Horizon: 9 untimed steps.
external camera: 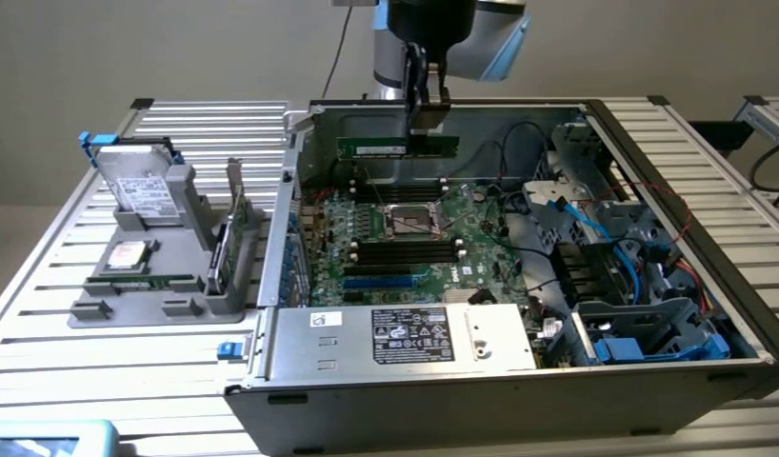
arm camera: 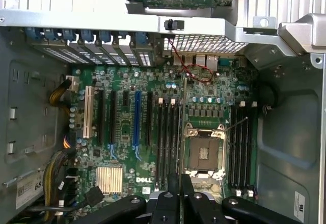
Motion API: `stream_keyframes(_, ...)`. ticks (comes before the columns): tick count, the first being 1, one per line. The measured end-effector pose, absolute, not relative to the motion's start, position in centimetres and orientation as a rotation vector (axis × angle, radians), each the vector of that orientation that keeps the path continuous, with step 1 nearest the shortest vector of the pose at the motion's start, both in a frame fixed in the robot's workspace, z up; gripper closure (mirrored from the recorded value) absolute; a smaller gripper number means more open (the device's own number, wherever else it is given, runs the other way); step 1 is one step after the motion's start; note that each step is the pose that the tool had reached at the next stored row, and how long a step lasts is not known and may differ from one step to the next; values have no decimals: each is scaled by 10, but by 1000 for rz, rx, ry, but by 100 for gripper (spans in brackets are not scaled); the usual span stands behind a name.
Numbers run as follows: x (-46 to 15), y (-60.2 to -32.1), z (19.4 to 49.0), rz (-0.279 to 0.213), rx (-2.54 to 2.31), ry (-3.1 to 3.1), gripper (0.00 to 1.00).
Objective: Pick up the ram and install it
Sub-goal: 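Insert the ram into the slot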
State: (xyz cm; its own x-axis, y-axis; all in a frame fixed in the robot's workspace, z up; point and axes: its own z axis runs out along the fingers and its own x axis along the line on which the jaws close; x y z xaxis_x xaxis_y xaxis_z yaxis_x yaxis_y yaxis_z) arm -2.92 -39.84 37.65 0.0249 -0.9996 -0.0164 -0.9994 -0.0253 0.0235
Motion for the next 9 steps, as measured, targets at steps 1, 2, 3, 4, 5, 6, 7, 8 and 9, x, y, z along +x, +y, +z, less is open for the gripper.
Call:
stream_keyframes(1, -29, -398, 375, -44, 2245, -2189, 87)
stream_keyframes(2, -29, -398, 374, -44, 2245, -2189, 87)
stream_keyframes(3, -29, -398, 372, -44, 2245, -2189, 87)
stream_keyframes(4, -29, -397, 370, -44, 2245, -2189, 87)
stream_keyframes(5, -29, -397, 368, -44, 2245, -2189, 87)
stream_keyframes(6, -29, -396, 366, -44, 2245, -2189, 87)
stream_keyframes(7, -28, -396, 364, -44, 2245, -2189, 87)
stream_keyframes(8, -28, -396, 363, -44, 2245, -2190, 87)
stream_keyframes(9, -27, -395, 361, -44, 2245, -2190, 87)
